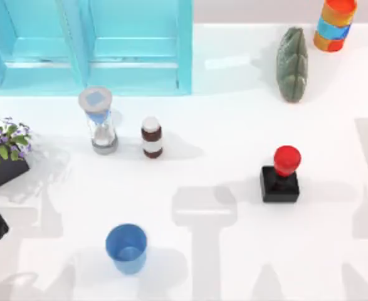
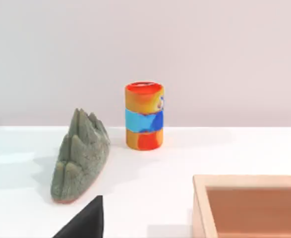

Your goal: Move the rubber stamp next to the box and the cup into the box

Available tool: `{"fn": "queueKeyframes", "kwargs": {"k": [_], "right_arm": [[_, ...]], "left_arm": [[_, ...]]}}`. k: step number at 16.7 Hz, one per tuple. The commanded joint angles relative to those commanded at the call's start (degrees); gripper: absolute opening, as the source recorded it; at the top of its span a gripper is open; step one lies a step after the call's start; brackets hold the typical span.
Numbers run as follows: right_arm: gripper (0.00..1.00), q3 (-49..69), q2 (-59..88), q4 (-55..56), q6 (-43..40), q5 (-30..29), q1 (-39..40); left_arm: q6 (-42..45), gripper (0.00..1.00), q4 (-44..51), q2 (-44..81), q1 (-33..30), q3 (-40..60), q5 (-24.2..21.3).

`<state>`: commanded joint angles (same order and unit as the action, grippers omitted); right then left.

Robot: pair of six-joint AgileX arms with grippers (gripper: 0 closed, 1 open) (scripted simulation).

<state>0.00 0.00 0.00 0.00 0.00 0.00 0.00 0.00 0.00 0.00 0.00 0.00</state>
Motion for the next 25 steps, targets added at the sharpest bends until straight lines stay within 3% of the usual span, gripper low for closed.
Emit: {"fn": "queueKeyframes", "kwargs": {"k": [4, 8, 25], "right_arm": [[1.0, 1.72, 1.75, -1.39, 0.58, 0.07, 0.61], [1.0, 12.0, 12.59, -9.35, 3.61, 0.2, 3.72], [1.0, 90.9, 104.52, -67.09, 25.04, -0.13, 24.35]], "left_arm": [[0.0, 1.0, 0.0, 0.0, 0.0, 0.0, 0.0], [0.0, 1.0, 0.0, 0.0, 0.0, 0.0, 0.0], [0.0, 1.0, 0.0, 0.0, 0.0, 0.0, 0.0]]}}
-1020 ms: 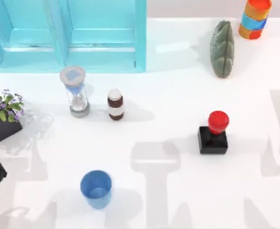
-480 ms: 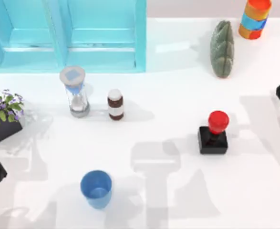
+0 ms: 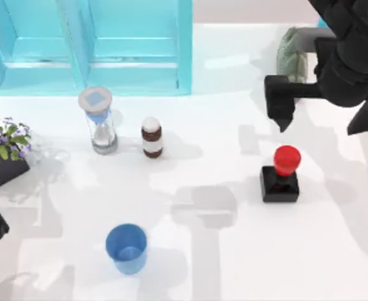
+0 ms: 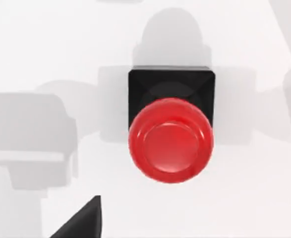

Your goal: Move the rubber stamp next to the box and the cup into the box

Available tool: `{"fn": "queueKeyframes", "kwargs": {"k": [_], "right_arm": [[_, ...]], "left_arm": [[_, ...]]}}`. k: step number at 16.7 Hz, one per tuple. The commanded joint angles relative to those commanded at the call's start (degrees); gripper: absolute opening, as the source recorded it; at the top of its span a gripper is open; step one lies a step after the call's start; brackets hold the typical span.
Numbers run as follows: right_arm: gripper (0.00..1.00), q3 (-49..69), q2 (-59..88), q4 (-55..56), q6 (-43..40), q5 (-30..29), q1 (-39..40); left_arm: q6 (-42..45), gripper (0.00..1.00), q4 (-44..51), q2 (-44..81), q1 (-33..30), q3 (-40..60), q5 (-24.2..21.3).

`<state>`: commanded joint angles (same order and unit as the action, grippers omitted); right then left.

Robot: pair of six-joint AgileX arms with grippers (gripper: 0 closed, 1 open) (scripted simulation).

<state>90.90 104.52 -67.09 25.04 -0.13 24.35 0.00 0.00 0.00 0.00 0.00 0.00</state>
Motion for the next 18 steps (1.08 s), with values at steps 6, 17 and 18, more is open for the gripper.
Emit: {"fn": "queueKeyframes", "kwargs": {"k": [6, 17, 18], "right_arm": [[1.0, 10.6, 12.24, -7.67, 3.08, 0.02, 2.78], [1.0, 1.13, 14.3, 4.4, 3.11, 0.01, 2.79], [1.0, -0.59, 14.74, 6.5, 3.17, 0.0, 2.83]], "left_arm": [[0.0, 1.0, 0.0, 0.0, 0.0, 0.0, 0.0], [0.0, 1.0, 0.0, 0.0, 0.0, 0.0, 0.0], [0.0, 1.0, 0.0, 0.0, 0.0, 0.0, 0.0]]}}
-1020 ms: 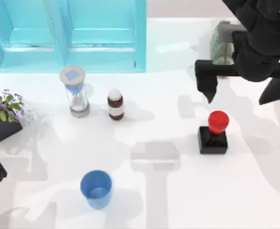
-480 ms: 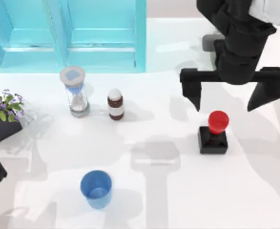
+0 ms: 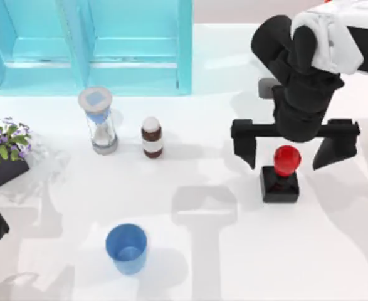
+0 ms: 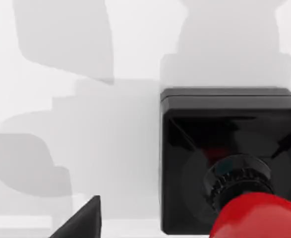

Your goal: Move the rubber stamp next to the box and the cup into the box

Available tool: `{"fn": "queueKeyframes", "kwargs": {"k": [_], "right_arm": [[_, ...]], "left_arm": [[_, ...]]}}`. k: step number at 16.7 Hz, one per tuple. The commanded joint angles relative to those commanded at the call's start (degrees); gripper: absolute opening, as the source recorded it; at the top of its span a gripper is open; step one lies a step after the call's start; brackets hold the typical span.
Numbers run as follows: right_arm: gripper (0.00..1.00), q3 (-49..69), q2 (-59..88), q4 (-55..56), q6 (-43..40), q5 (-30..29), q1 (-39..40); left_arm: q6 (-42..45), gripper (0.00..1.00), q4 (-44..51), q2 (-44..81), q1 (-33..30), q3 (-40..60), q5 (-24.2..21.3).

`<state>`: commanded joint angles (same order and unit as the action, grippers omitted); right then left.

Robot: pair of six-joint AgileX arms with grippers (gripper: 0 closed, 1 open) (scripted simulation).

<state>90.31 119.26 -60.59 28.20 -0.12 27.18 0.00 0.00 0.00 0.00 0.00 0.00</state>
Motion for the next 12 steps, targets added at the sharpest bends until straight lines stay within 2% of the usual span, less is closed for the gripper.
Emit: {"fn": "queueKeyframes", "kwargs": {"k": [6, 12], "right_arm": [[1.0, -2.5, 0.67, 2.67, 0.09, 0.0, 0.08], [0.55, -2.5, 0.67, 2.67, 0.09, 0.0, 0.08]], "left_arm": [[0.0, 1.0, 0.0, 0.0, 0.0, 0.0, 0.0], [0.0, 1.0, 0.0, 0.0, 0.0, 0.0, 0.0]]}}
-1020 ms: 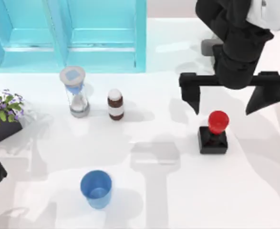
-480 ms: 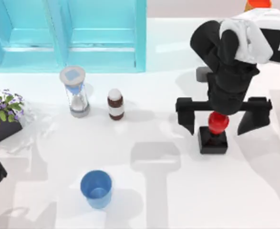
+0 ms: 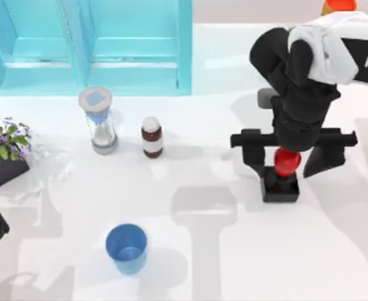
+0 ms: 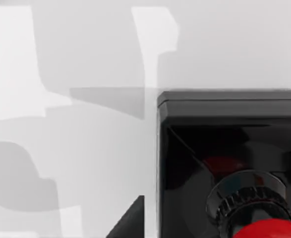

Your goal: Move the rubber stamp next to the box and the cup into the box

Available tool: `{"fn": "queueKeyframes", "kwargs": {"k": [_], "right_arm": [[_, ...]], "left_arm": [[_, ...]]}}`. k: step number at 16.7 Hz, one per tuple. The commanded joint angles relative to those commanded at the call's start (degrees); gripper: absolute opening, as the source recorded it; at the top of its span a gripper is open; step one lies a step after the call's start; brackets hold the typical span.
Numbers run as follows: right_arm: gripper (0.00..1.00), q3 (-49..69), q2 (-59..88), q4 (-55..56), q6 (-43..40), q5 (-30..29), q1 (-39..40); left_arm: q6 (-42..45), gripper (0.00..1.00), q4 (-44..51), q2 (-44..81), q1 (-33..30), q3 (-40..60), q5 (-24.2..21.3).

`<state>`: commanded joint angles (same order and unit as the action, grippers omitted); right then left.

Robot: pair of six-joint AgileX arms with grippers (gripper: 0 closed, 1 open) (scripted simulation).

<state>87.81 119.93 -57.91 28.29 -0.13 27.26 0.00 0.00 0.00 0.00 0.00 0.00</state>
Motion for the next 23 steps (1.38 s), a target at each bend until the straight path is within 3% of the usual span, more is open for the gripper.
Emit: {"fn": "queueKeyframes", "kwargs": {"k": [7, 17, 23], "right_arm": [[0.02, 0.0, 0.0, 0.0, 0.0, 0.0, 0.0], [0.0, 0.14, -0.22, -0.17, -0.13, -0.01, -0.32], [0.0, 3.58, -6.91, -11.81, -8.89, 0.03, -8.93]], "left_arm": [[0.0, 1.0, 0.0, 0.0, 0.0, 0.0, 0.0], [0.0, 1.0, 0.0, 0.0, 0.0, 0.0, 0.0], [0.0, 1.0, 0.0, 0.0, 0.0, 0.0, 0.0]]}}
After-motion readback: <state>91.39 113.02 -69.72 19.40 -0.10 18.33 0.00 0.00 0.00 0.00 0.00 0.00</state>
